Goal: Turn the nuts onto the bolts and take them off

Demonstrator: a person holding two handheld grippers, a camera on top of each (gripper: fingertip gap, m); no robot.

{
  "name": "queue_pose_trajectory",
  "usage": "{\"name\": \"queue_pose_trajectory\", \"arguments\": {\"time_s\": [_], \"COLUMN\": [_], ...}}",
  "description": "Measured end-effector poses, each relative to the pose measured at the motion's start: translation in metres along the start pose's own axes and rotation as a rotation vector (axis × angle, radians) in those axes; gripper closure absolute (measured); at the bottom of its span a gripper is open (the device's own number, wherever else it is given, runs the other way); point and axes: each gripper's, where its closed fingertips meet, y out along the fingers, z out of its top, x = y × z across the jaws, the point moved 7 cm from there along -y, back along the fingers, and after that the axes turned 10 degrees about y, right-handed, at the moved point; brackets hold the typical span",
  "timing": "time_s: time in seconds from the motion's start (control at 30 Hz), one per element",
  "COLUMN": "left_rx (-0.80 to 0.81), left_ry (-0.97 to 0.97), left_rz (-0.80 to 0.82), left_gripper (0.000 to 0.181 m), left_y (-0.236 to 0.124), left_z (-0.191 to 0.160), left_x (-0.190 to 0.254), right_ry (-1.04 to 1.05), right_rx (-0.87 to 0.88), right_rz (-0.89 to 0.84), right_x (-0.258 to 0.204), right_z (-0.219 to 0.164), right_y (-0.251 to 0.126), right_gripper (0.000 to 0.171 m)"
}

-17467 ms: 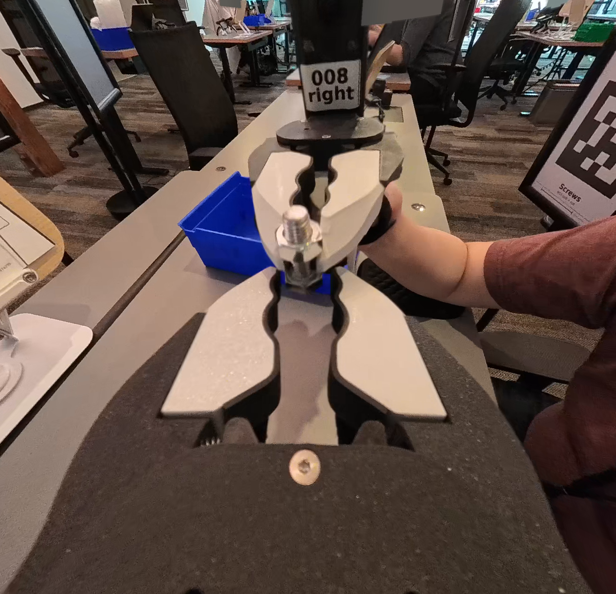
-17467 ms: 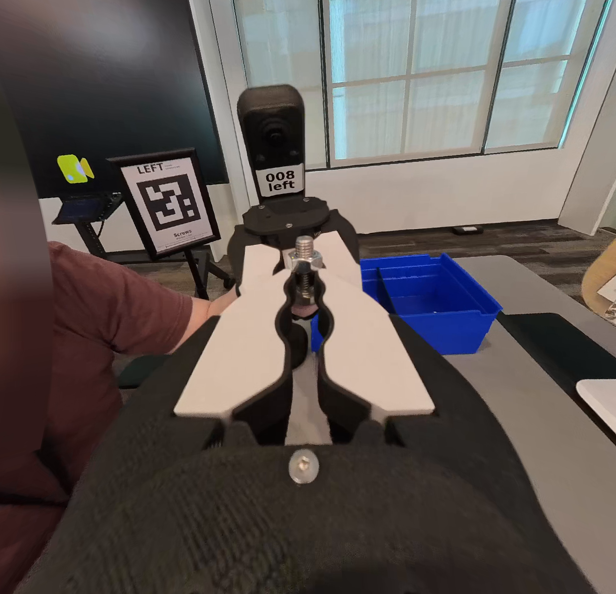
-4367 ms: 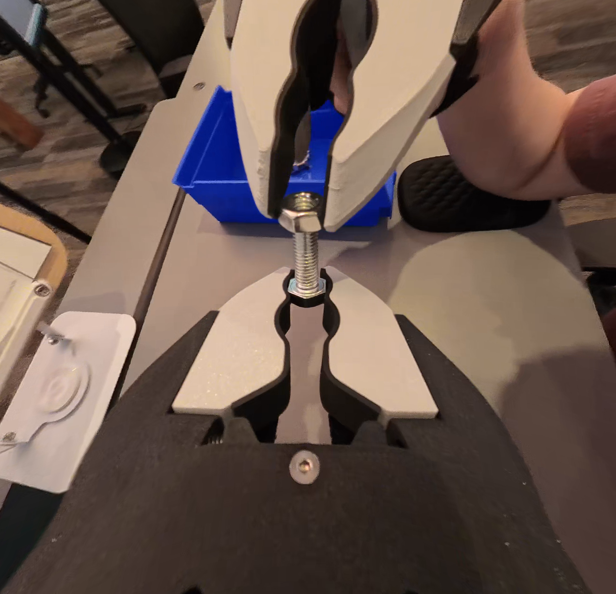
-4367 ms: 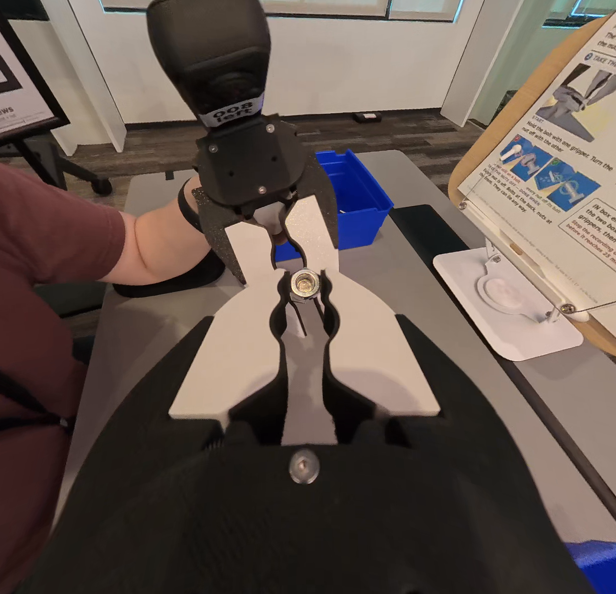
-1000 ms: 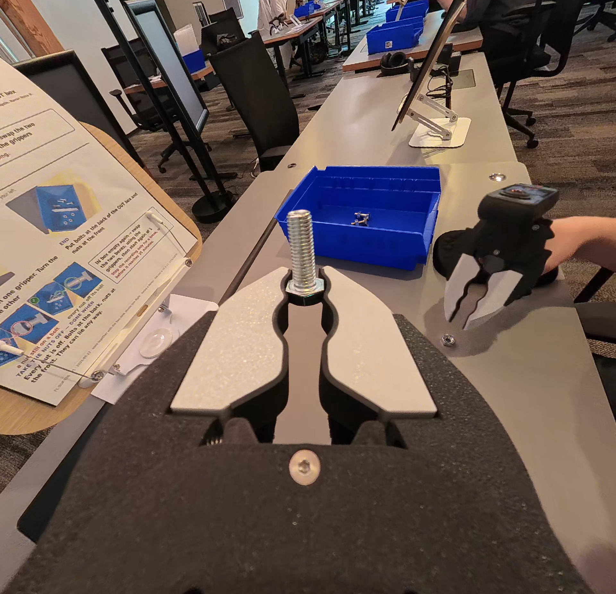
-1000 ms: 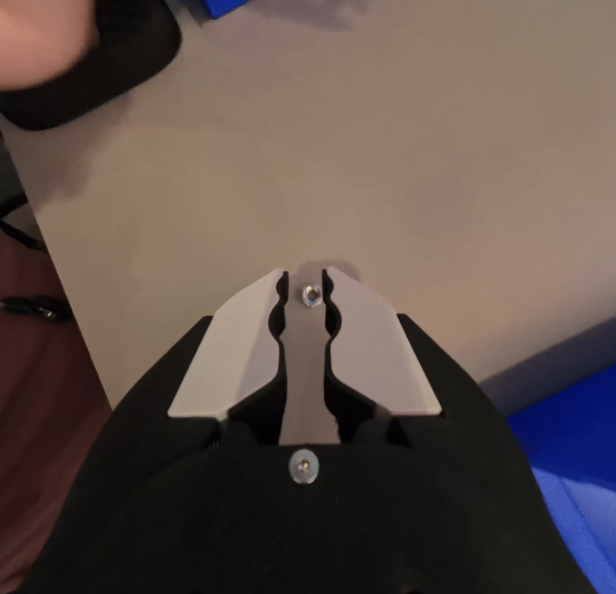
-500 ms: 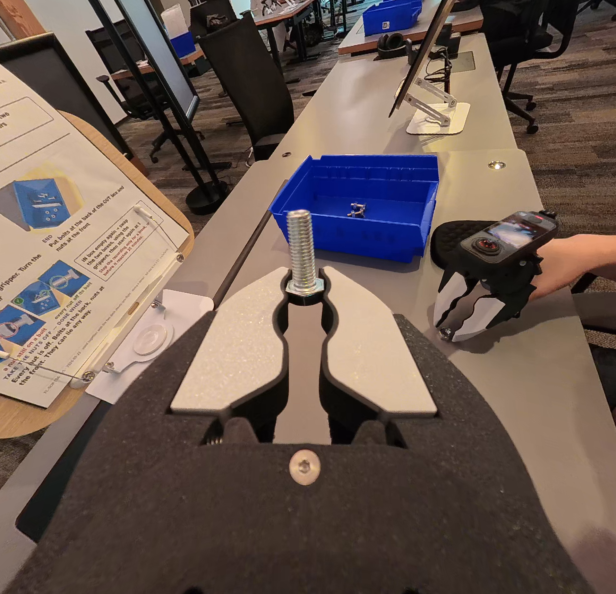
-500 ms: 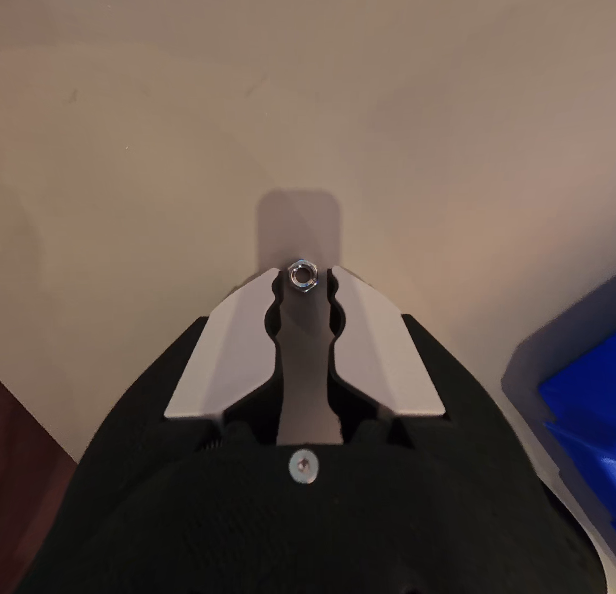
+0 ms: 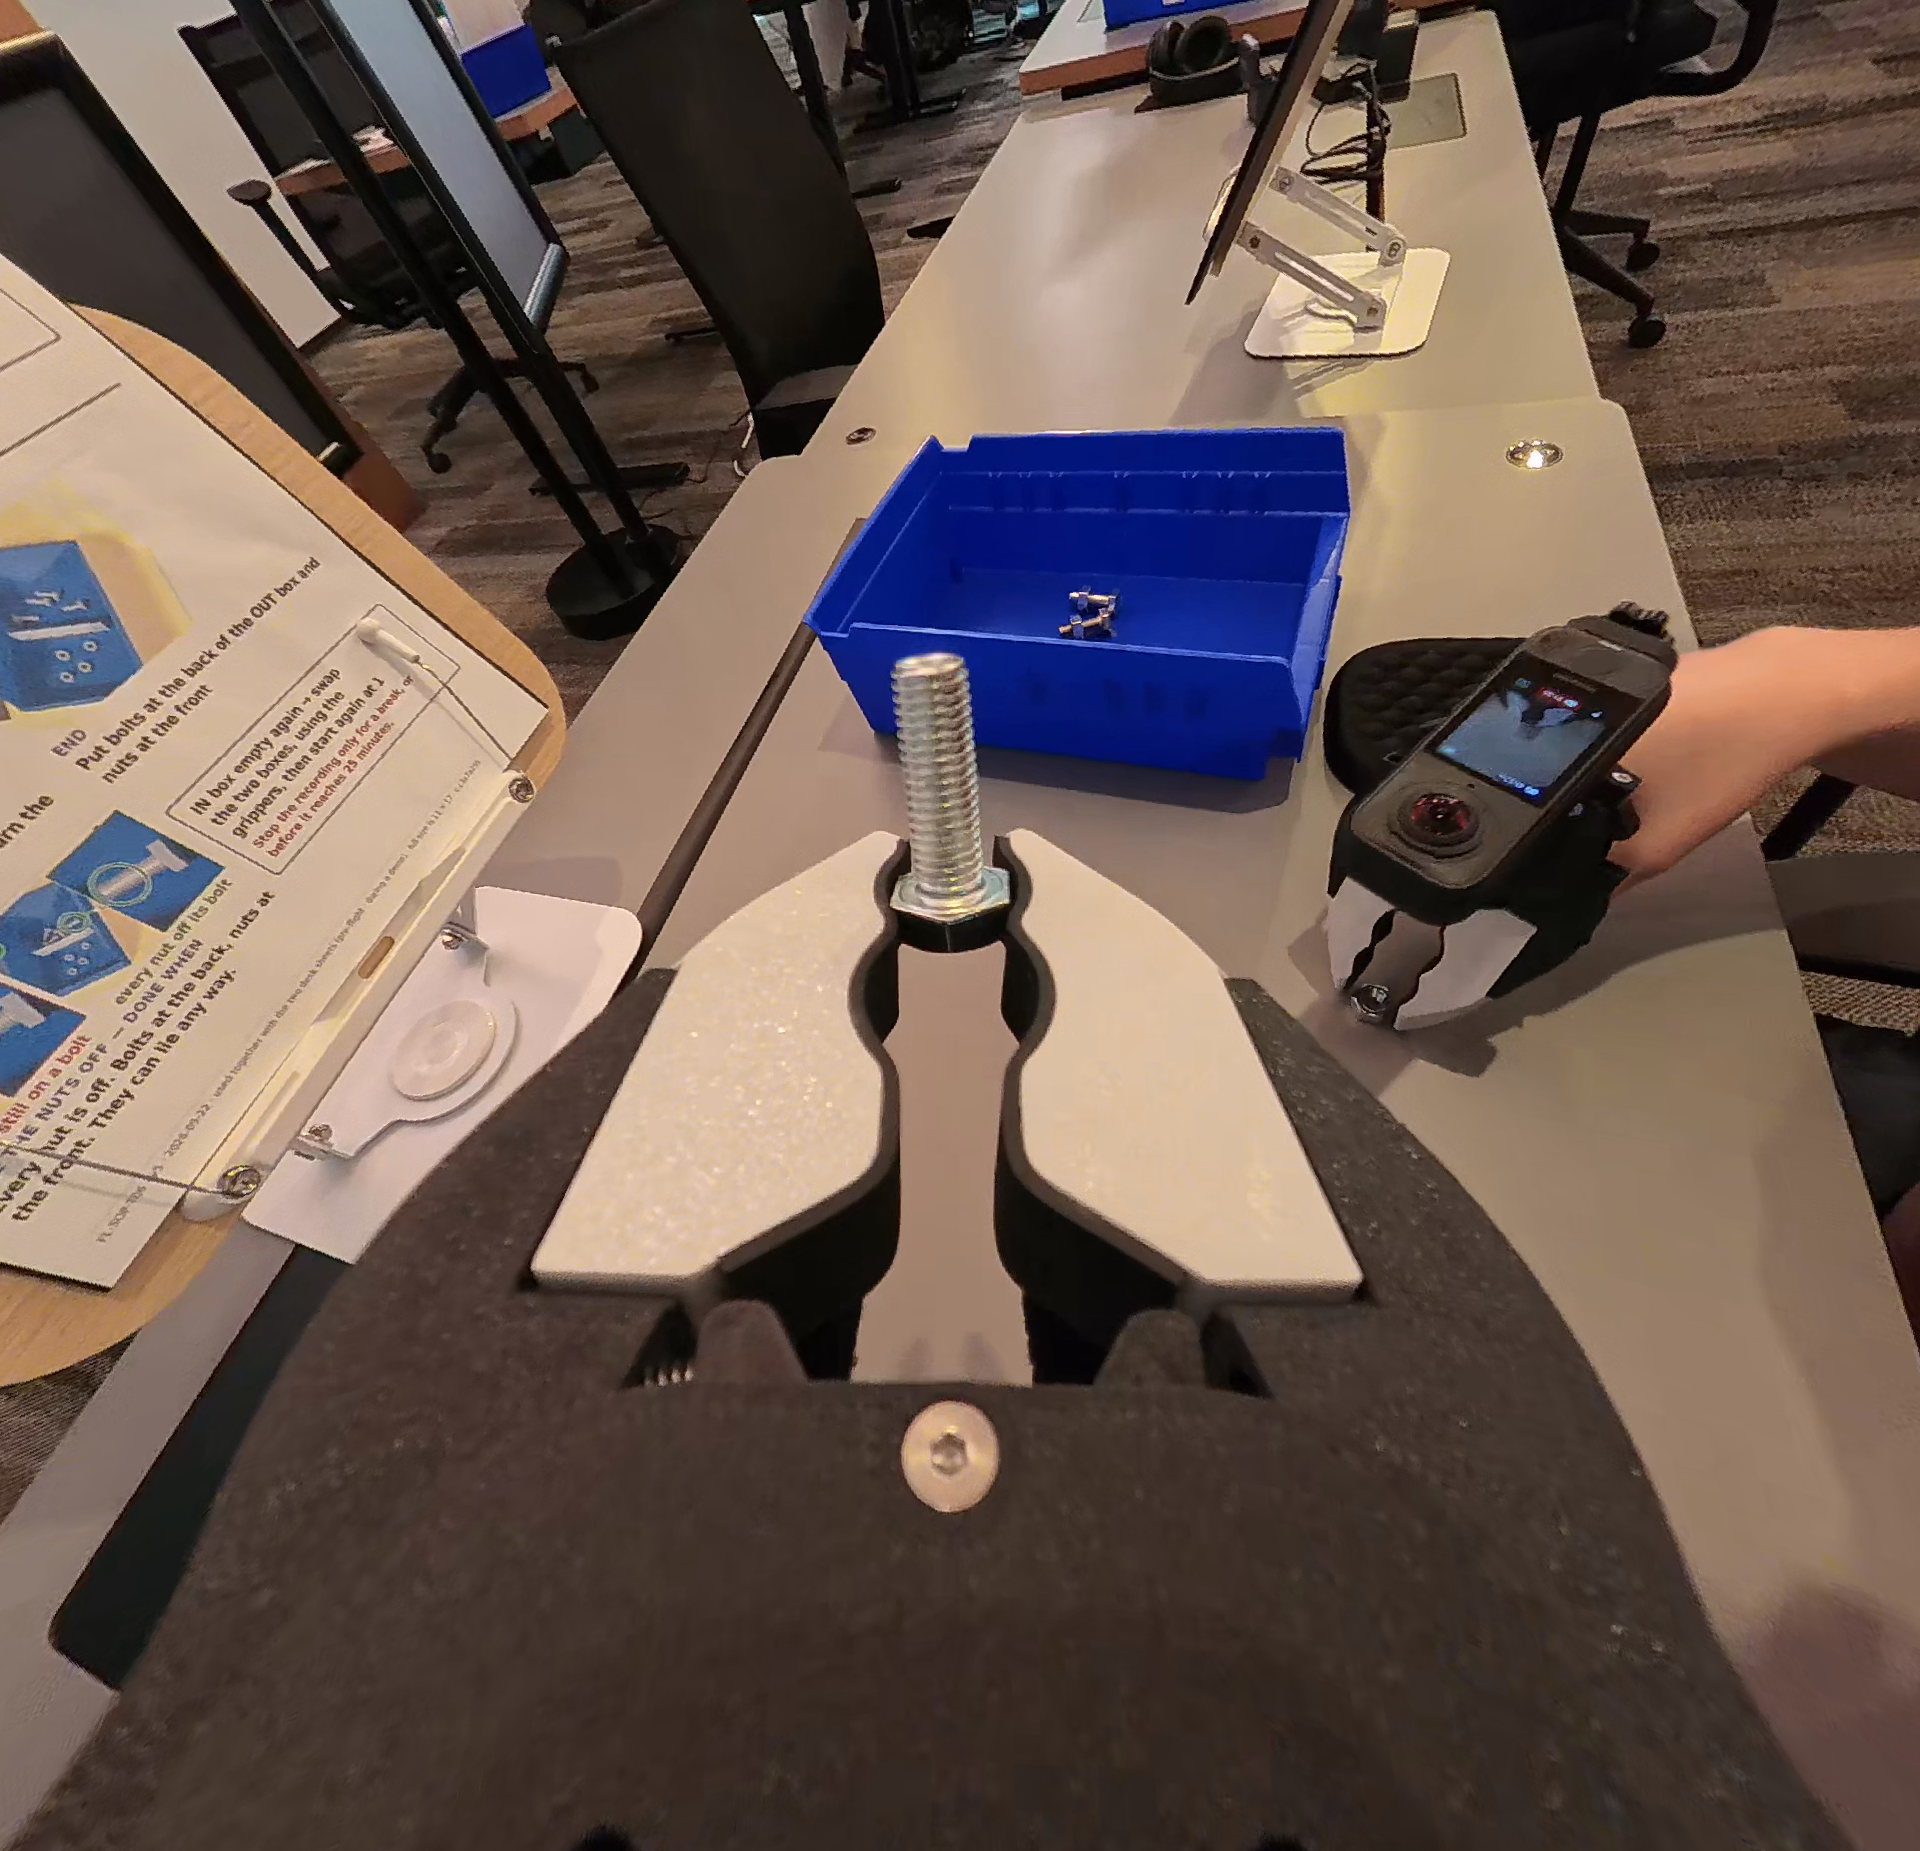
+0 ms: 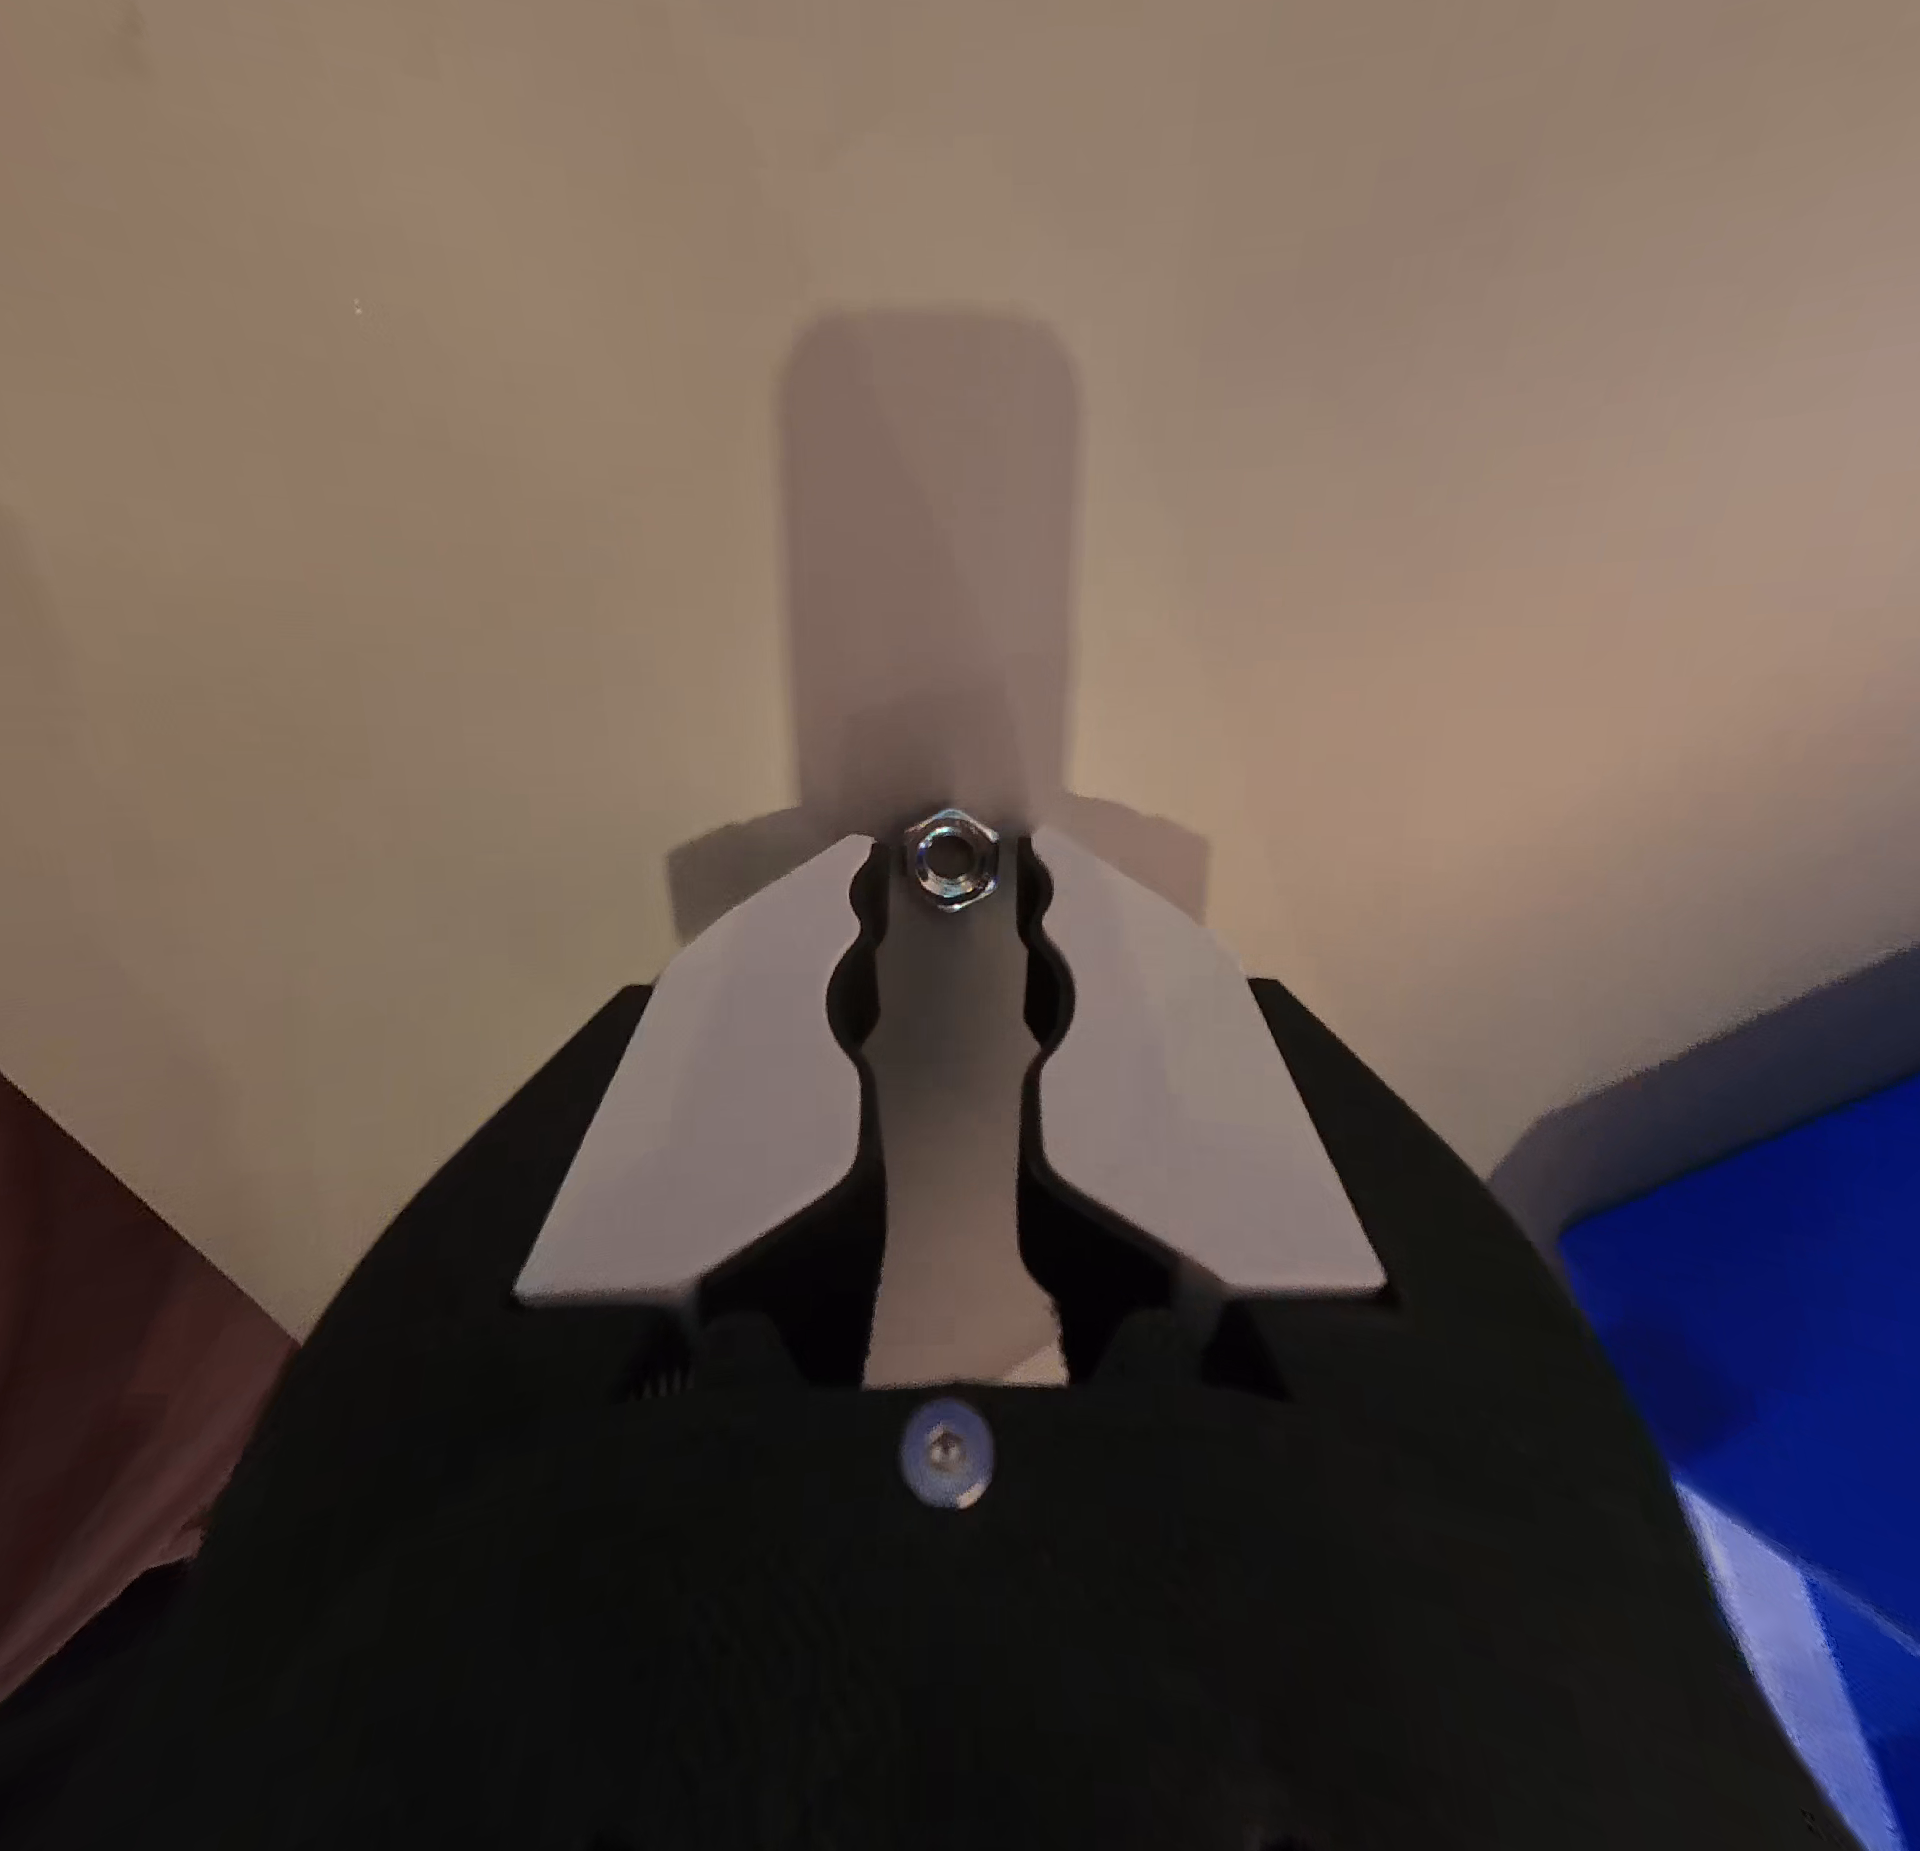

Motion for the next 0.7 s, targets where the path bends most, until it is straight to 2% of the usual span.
{"name": "queue_pose_trajectory", "arguments": {"time_s": [0.33, 0.53, 0.6, 0.7], "left_rx": [-0.013, -0.020, -0.022, -0.014], "left_ry": [0.001, 0.000, 0.001, 0.015], "left_rz": [-0.007, -0.011, -0.014, -0.012], "left_gripper": [0.167, 0.167, 0.167, 0.167], "left_y": [0.001, 0.003, 0.004, 0.006], "left_z": [-0.001, -0.001, -0.001, -0.001], "left_x": [0.001, 0.001, 0.002, 0.002], "right_ry": [-0.036, -0.025, -0.032, 0.006], "right_rx": [-0.160, -0.184, -0.142, 0.140], "right_rz": [0.006, -0.002, -0.030, 0.041], "right_x": [-0.001, 0.000, 0.004, 0.008], "right_z": [0.011, 0.011, 0.011, 0.027], "right_y": [0.003, 0.003, -0.005, -0.056], "right_gripper": [0.149, 0.153, 0.153, 0.153]}}
